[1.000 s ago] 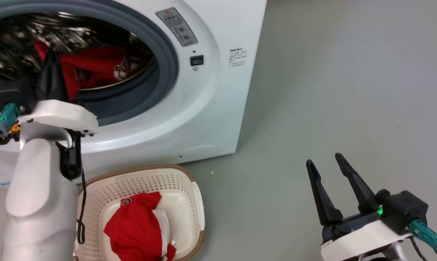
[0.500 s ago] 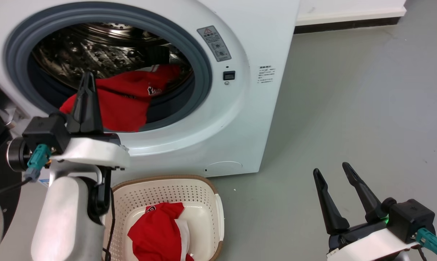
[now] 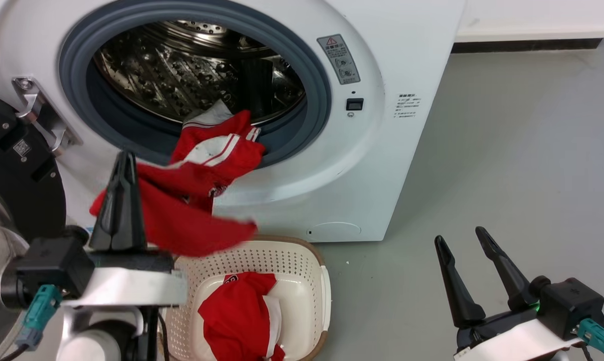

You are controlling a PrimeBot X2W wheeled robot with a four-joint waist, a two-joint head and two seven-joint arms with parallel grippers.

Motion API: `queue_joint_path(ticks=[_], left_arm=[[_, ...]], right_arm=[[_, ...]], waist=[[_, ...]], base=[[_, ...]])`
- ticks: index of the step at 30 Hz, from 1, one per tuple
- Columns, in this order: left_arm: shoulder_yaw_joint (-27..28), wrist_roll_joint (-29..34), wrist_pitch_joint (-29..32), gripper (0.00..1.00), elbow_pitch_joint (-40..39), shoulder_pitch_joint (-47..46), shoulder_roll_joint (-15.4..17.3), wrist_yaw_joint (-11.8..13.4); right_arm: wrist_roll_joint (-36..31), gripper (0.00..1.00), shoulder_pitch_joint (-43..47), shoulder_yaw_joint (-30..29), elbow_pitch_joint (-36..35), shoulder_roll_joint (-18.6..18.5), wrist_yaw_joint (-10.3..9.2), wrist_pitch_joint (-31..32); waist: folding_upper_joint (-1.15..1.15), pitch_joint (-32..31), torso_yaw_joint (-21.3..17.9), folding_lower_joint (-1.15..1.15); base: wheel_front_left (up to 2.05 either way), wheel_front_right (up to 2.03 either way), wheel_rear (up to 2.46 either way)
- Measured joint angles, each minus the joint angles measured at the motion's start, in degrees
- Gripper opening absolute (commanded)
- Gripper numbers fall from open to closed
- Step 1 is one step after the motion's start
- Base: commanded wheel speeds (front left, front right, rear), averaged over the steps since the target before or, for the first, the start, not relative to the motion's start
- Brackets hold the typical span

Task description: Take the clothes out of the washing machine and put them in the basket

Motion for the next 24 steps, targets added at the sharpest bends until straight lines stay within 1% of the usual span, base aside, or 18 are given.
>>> queue_joint_path(ticks=[2, 4, 10, 11, 15, 16, 17, 18, 19, 24], left_arm=[[0.23, -0.65, 0.97, 0.0, 0.36, 3.24, -0.35, 0.86], [0.35, -1.55, 0.66, 0.0, 2.89, 4.95, -0.68, 0.88], [-0.52, -3.8, -3.33, 0.0, 14.73, 6.26, -2.52, 0.23], [-0.52, -4.64, -6.45, 0.0, 21.56, 5.5, -3.2, -0.19], [0.02, -5.37, -10.49, 0.0, 30.12, 1.64, -3.55, -0.92], [0.02, -5.37, -10.49, 0.0, 30.12, 1.64, -3.55, -0.92], [0.22, -5.58, -11.13, 0.0, 31.97, 0.37, -3.52, -1.05], [0.9, -5.64, -12.3, 0.0, 36.0, -2.49, -3.16, -1.58], [0.9, -5.64, -12.3, 0.0, 36.0, -2.49, -3.16, -1.58], [2.81, -6.2, -13.56, 0.0, 46.71, -9.32, -1.94, -2.67]], right_arm=[[-0.08, 1.0, -0.02, 0.22, -0.19, 0.0, 0.0, 0.23], [-0.35, 1.0, -0.18, 0.44, -0.49, 0.0, 0.0, 0.29], [-0.6, 1.0, -1.94, 1.2, -0.71, 0.0, 0.0, 0.54], [-0.62, 1.0, -3.08, 1.22, -0.94, 0.0, 0.0, 0.48], [-0.58, 1.0, -4.61, 1.56, -0.97, 0.0, 0.0, 0.2], [-0.58, 1.0, -4.61, 1.56, -0.97, 0.0, 0.0, 0.2], [-0.59, 1.0, -4.92, 1.55, -1.03, 0.0, 0.0, 0.18], [-0.57, 1.0, -5.65, 1.57, -1.01, -0.01, 0.0, -0.07], [-0.57, 1.0, -5.65, 1.57, -1.01, -0.01, 0.0, -0.07], [0.07, 1.0, -7.98, 2.46, -0.67, -0.01, 0.0, -1.07]], waist=[[0.0, 0.96, 0.54, 0.01], [0.0, 1.9, 0.72, 0.01], [0.0, 5.18, 0.4, 0.01], [0.0, 7.35, -0.24, 0.01], [0.0, 10.77, -1.45, 0.01], [0.0, 10.77, -1.45, 0.01], [0.0, 11.65, -1.78, 0.01], [0.0, 13.6, -2.46, 0.01], [0.0, 13.6, -2.46, 0.01], [0.0, 18.54, -4.39, 0.02]], base=[[0.0, 0.0, 0.0], [0.0, 0.0, 0.0], [0.0, 0.0, 0.0], [0.0, 0.0, 0.0], [0.0, 0.0, 0.0], [0.0, 0.0, 0.0], [0.0, 0.0, 0.0], [0.0, 0.0, 0.0], [0.0, 0.0, 0.0], [0.0, 0.0, 0.0]])
